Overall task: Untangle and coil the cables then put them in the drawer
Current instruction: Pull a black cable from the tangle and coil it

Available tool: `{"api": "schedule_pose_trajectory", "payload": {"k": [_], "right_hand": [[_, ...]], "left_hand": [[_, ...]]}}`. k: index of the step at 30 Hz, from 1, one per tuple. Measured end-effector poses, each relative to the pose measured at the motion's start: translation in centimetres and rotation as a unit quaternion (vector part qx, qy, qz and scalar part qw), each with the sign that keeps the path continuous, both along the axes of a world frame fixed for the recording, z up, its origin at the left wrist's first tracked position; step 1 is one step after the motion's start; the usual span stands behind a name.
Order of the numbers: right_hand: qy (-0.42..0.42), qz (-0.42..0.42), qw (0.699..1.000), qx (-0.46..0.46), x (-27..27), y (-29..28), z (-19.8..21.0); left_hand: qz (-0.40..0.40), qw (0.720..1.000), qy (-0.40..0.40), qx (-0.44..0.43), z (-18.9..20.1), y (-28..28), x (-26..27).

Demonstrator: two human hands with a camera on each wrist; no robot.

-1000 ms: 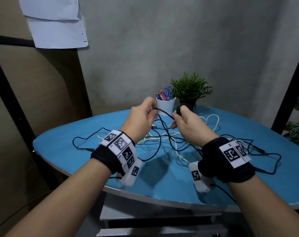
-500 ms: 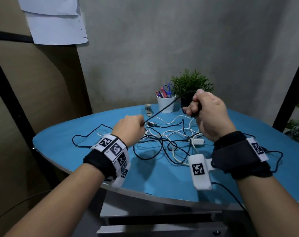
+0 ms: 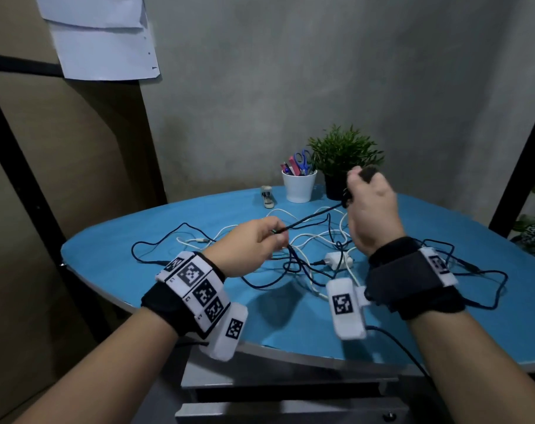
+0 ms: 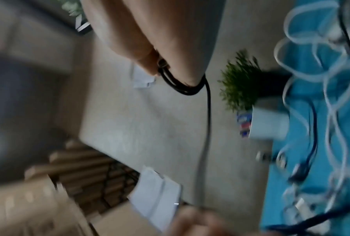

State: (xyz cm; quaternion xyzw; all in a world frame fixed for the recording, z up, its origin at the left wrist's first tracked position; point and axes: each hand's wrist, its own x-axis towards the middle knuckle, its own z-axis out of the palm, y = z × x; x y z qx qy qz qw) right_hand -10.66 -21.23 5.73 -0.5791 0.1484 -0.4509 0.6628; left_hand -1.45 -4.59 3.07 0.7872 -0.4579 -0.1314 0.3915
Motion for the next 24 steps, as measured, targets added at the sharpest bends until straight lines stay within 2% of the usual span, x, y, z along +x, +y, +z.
{"api": "schedule_pose_trajectory", "payload": {"k": [2,4,9,11,12,14,16,18,21,24], "right_hand": [[0.109,-0.016,0.978,-0.178,0.4,0.5,-1.1],[0.187,0.008,0.942,-0.279,0.5,0.8,-1.8],[0.247,0.075,0.910,-0.323,-0.3,1.6,-1.4],[0.267,0.059,0.887,-0.371,-0.3,1.7,-1.2],[0.272,0.053,0.885,-0.373,-0.2,1.6,-1.2],[0.244,0.070,0.916,-0.312,0.0,1.2,-1.3],[0.170,0.105,0.955,-0.220,0.0,1.0,-1.3],[0.095,0.121,0.977,-0.145,-0.1,0.9,-1.2],[0.011,0.115,0.992,-0.055,-0.4,0.7,-0.3],[-0.074,0.123,0.989,0.035,-0.9,0.3,0.8]], "left_hand": [[0.002,0.995,-0.097,-0.029,0.3,-0.2,-0.2],[0.013,0.987,-0.149,-0.058,0.8,-0.5,-0.3],[0.029,0.966,-0.251,-0.048,3.4,-1.0,1.1],[0.034,0.968,-0.245,-0.048,3.5,-1.3,1.6],[0.043,0.970,-0.236,-0.042,3.3,-1.5,1.9],[0.066,0.972,-0.224,-0.010,2.5,-1.7,2.2],[0.091,0.966,-0.238,0.045,1.7,-2.0,2.1],[0.095,0.952,-0.271,0.103,0.8,-2.1,1.8],[0.069,0.944,-0.267,0.180,-0.7,-2.0,1.9],[0.038,0.950,-0.222,0.216,-1.8,-1.5,2.2]]}}
